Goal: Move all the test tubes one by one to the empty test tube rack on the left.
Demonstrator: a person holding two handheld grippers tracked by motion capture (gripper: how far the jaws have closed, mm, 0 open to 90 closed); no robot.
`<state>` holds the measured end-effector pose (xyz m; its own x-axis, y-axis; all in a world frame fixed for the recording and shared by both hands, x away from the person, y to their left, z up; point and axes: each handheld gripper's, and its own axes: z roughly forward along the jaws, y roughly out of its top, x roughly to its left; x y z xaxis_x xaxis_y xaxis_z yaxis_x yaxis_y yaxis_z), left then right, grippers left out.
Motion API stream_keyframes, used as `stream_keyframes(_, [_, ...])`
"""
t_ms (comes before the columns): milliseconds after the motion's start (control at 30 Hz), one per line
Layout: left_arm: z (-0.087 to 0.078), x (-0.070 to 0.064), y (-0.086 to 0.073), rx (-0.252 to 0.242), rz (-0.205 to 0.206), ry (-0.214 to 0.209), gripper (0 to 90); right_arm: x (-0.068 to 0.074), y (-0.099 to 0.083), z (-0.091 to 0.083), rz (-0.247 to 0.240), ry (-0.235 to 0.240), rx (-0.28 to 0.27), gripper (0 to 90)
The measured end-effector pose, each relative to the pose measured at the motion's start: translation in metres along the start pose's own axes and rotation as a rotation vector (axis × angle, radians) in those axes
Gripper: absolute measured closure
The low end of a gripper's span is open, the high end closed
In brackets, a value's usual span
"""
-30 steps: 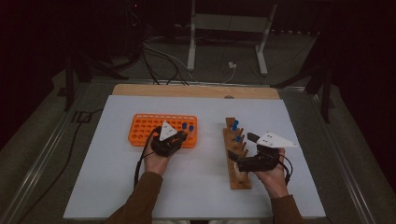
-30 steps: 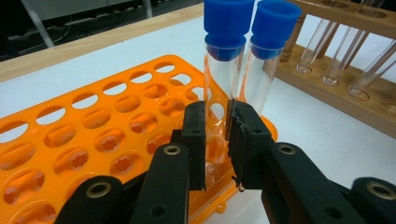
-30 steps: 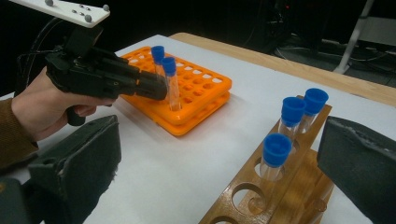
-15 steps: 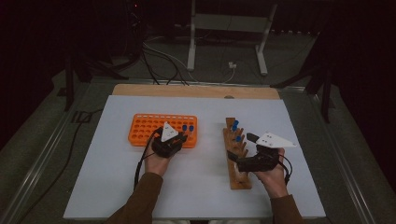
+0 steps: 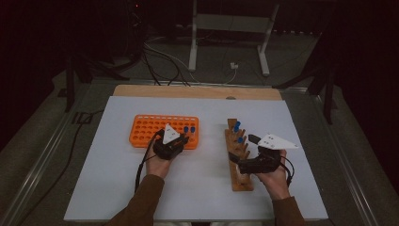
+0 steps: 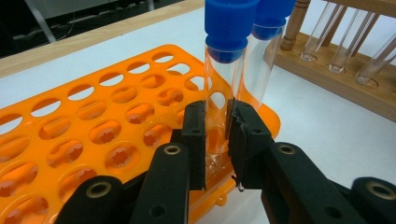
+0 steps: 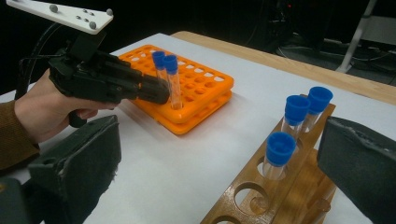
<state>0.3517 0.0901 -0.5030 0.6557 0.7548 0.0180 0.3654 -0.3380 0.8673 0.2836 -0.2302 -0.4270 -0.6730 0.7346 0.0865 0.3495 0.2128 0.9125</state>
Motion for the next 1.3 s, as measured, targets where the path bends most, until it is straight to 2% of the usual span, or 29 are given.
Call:
stream_keyframes(267, [-0.001, 0.002, 0.000, -0.003, -0.023, -0.017, 76.9, 0.000, 0.000, 0.000, 0.001, 0.000, 0.000, 0.0])
stream_keyframes(400, [-0.001, 0.001, -0.001, -0.007, -0.027, -0.010, 69.2, 0.000, 0.000, 0.001, 0.001, 0.000, 0.001, 0.0])
stream_keyframes(500, [-0.004, 0.003, -0.004, -0.034, -0.067, -0.018, 63.6, 0.000, 0.000, 0.001, 0.001, 0.000, 0.002, 0.0])
stream_keyframes(633, [-0.012, 0.005, -0.005, -0.059, -0.092, -0.009, 51.4, -0.002, -0.002, 0.002, 0.002, -0.005, 0.008, 0.0])
stream_keyframes(767, [-0.022, 0.009, -0.002, -0.088, -0.149, -0.018, 33.2, -0.003, -0.004, 0.003, 0.000, -0.016, 0.021, 0.0])
stream_keyframes(833, [-0.026, 0.012, 0.000, -0.087, -0.177, -0.024, 22.3, -0.004, -0.005, 0.005, -0.003, -0.020, 0.028, 0.0])
stream_keyframes(1000, [-0.040, 0.013, 0.001, -0.078, -0.160, -0.042, 1.8, -0.009, -0.008, 0.008, 0.012, -0.031, 0.043, 0.5])
stream_keyframes(1167, [-0.055, 0.017, 0.000, -0.094, -0.155, -0.037, 0.6, -0.013, -0.012, 0.012, 0.013, -0.037, 0.069, 0.6])
stream_keyframes(1300, [-0.066, 0.020, -0.001, -0.101, -0.161, -0.034, 0.7, -0.015, -0.012, 0.014, 0.004, -0.051, 0.084, 5.6])
